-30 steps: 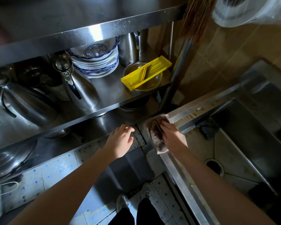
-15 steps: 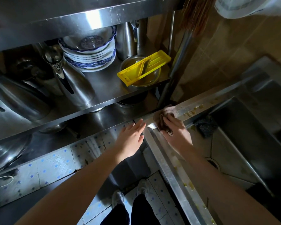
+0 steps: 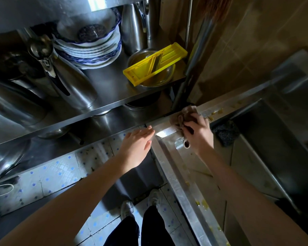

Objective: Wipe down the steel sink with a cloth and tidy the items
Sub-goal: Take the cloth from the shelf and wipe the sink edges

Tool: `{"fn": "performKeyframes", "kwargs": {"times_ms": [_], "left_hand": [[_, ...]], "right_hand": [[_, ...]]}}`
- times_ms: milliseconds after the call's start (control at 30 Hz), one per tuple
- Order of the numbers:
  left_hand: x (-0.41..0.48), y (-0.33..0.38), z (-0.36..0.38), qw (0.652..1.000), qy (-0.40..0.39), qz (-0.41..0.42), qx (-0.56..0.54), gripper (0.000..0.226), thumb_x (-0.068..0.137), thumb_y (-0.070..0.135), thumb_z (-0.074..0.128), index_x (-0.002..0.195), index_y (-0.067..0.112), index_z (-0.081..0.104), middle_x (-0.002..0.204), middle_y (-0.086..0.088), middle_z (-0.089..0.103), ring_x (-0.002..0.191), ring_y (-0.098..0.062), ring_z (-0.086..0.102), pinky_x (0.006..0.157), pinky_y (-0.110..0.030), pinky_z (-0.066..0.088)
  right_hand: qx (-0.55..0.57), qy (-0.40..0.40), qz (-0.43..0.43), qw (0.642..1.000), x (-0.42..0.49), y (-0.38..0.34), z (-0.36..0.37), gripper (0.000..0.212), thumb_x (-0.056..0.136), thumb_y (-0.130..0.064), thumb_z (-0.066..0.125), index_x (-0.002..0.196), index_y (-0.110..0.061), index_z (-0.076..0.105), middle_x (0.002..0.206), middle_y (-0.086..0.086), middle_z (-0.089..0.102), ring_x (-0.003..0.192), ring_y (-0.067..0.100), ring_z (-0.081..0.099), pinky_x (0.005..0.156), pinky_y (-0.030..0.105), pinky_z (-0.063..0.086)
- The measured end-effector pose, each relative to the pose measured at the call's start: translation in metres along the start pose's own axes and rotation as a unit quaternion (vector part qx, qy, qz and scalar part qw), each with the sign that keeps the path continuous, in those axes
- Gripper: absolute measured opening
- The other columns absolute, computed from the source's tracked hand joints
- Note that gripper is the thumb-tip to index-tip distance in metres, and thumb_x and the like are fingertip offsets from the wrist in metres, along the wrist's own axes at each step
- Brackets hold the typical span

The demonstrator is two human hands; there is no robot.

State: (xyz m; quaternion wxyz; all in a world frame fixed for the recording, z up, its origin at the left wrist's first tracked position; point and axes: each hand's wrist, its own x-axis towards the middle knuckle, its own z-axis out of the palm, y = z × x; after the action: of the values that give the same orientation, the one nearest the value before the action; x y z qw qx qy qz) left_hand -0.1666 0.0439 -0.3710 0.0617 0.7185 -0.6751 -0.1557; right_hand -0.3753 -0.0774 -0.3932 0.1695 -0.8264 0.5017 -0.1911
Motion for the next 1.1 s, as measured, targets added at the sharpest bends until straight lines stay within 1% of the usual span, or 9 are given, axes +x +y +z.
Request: {"fn": "performKeyframes", "kwargs": {"times_ms": [100, 267, 400, 533, 633, 767, 867, 967, 1100], "left_hand": [[-0.002, -0.001, 0.000, 1.000, -0.002, -0.001, 0.006, 0.044, 0.093, 0.020, 0.046, 0.137, 0.017, 0.045, 0.145, -0.001, 0.044, 0.124, -0.025, 0.050, 0.096, -0.042, 0.044], [-0.006, 0.001, -0.004, 1.000, 0.015, 0.013, 0.005, 0.042, 0.090, 0.016, 0.052, 0.132, 0.011, 0.051, 0.142, -0.005, 0.048, 0.121, -0.027, 0.053, 0.094, -0.043, 0.046], [-0.012, 0.000, -0.007, 0.999, 0.036, 0.012, -0.001, 0.038, 0.087, 0.011, 0.059, 0.125, 0.007, 0.058, 0.135, -0.009, 0.055, 0.113, -0.030, 0.059, 0.091, -0.046, 0.050], [-0.015, 0.000, -0.007, 0.999, 0.039, 0.015, 0.006, 0.039, 0.086, 0.010, 0.060, 0.124, 0.006, 0.058, 0.133, -0.010, 0.056, 0.113, -0.030, 0.059, 0.090, -0.048, 0.051], [-0.012, 0.002, -0.007, 0.999, 0.047, 0.017, 0.010, 0.040, 0.085, 0.010, 0.060, 0.124, 0.006, 0.058, 0.133, -0.010, 0.057, 0.113, -0.029, 0.060, 0.089, -0.046, 0.052], [-0.003, 0.010, -0.007, 0.999, 0.042, 0.029, 0.016, 0.041, 0.088, 0.014, 0.057, 0.129, 0.008, 0.055, 0.135, -0.009, 0.055, 0.117, -0.028, 0.057, 0.094, -0.043, 0.049], [0.007, 0.019, -0.004, 0.999, 0.013, 0.035, 0.029, 0.044, 0.096, 0.022, 0.044, 0.138, 0.011, 0.043, 0.147, -0.005, 0.041, 0.129, -0.024, 0.045, 0.105, -0.044, 0.039], [0.017, 0.026, -0.001, 0.999, 0.001, 0.032, 0.045, 0.046, 0.098, 0.025, 0.038, 0.142, 0.012, 0.036, 0.152, -0.004, 0.032, 0.134, -0.024, 0.038, 0.107, -0.045, 0.035], [0.028, 0.031, 0.002, 0.998, -0.005, 0.030, 0.050, 0.051, 0.099, 0.028, 0.035, 0.147, 0.013, 0.025, 0.156, -0.004, 0.022, 0.138, -0.022, 0.031, 0.111, -0.041, 0.030]], "right_hand": [[0.004, -0.009, 0.012, 1.000, 0.003, 0.002, 0.000, 0.015, 0.079, -0.014, 0.074, 0.092, -0.007, 0.072, 0.116, 0.012, 0.055, 0.105, 0.033, 0.050, 0.077, 0.043, 0.056], [-0.002, -0.058, -0.030, 0.998, -0.009, -0.026, 0.016, 0.008, 0.081, -0.022, 0.072, 0.084, -0.016, 0.070, 0.114, 0.004, 0.055, 0.099, 0.020, 0.053, 0.076, 0.036, 0.056], [-0.010, -0.064, -0.059, 0.996, -0.019, -0.038, 0.024, 0.009, 0.076, -0.018, 0.077, 0.081, -0.015, 0.070, 0.109, 0.005, 0.058, 0.089, 0.021, 0.058, 0.071, 0.032, 0.058], [-0.018, -0.069, -0.088, 0.994, -0.016, -0.037, 0.020, 0.008, 0.077, -0.020, 0.076, 0.080, -0.015, 0.070, 0.107, 0.004, 0.058, 0.090, 0.021, 0.057, 0.067, 0.031, 0.057], [-0.006, -0.060, -0.047, 0.997, -0.005, -0.026, 0.012, 0.011, 0.080, -0.026, 0.073, 0.084, -0.016, 0.070, 0.111, 0.002, 0.056, 0.096, 0.020, 0.054, 0.071, 0.030, 0.054], [-0.009, -0.028, -0.017, 0.999, 0.007, 0.002, -0.002, 0.013, 0.078, -0.021, 0.076, 0.087, -0.013, 0.071, 0.113, 0.006, 0.059, 0.098, 0.026, 0.054, 0.075, 0.039, 0.056], [-0.015, -0.001, 0.011, 1.000, 0.019, 0.027, -0.012, 0.016, 0.076, -0.014, 0.075, 0.091, -0.009, 0.072, 0.116, 0.010, 0.061, 0.102, 0.032, 0.055, 0.077, 0.041, 0.056], [0.002, 0.029, 0.074, 0.997, 0.035, 0.053, -0.025, 0.022, 0.075, -0.009, 0.072, 0.098, -0.010, 0.069, 0.117, 0.008, 0.059, 0.105, 0.031, 0.054, 0.080, 0.037, 0.051], [0.021, 0.070, 0.135, 0.988, 0.055, 0.075, -0.042, 0.041, 0.073, -0.008, 0.072, 0.112, -0.014, 0.058, 0.114, 0.010, 0.059, 0.104, 0.032, 0.057, 0.081, 0.041, 0.050]]}}
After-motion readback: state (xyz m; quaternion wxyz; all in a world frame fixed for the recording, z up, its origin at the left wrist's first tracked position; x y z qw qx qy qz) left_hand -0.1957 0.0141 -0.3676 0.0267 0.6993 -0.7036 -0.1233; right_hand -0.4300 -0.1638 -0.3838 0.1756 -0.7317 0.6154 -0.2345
